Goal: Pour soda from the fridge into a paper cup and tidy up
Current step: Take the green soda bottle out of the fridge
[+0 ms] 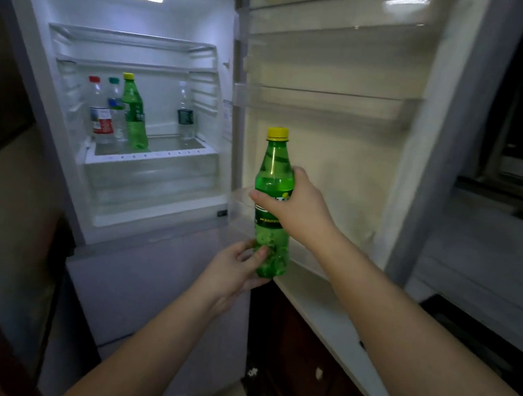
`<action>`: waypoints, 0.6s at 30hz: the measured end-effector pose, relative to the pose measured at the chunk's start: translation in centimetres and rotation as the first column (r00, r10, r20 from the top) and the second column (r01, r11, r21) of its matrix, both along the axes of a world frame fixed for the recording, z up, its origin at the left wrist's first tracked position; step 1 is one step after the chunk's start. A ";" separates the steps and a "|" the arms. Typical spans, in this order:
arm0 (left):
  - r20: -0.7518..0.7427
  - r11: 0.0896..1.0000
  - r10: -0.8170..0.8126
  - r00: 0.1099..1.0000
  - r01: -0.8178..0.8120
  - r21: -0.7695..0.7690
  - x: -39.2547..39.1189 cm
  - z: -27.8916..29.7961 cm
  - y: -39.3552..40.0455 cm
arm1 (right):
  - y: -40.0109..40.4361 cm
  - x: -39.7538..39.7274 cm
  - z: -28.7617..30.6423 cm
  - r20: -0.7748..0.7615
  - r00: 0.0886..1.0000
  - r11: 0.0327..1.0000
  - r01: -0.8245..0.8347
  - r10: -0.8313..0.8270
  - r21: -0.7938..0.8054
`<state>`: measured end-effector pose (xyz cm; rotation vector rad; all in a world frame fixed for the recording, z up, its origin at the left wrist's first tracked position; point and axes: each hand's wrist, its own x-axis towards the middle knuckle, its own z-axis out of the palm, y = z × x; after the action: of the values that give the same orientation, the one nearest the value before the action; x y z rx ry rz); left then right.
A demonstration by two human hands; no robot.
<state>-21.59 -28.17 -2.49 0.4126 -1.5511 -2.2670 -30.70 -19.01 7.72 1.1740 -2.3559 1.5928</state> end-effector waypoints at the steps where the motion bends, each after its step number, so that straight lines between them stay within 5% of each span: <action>1: 0.002 1.000 -0.014 1.000 0.014 -0.016 -0.4 -0.1 1.1 | 1.5 0.0 0.0 -0.001 1.000 1.000 0.029 -0.029 0.005; 18: 0.063 0.908 -0.400 0.914 0.405 -0.111 -4.4 -2.2 28.1 | 32.1 0.9 -2.2 0.011 0.907 0.905 0.420 -0.422 0.063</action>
<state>-25.98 -0.02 -4.71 0.1055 -1.9321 -2.4507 -29.80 13.04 5.51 0.5886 -2.4652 1.4004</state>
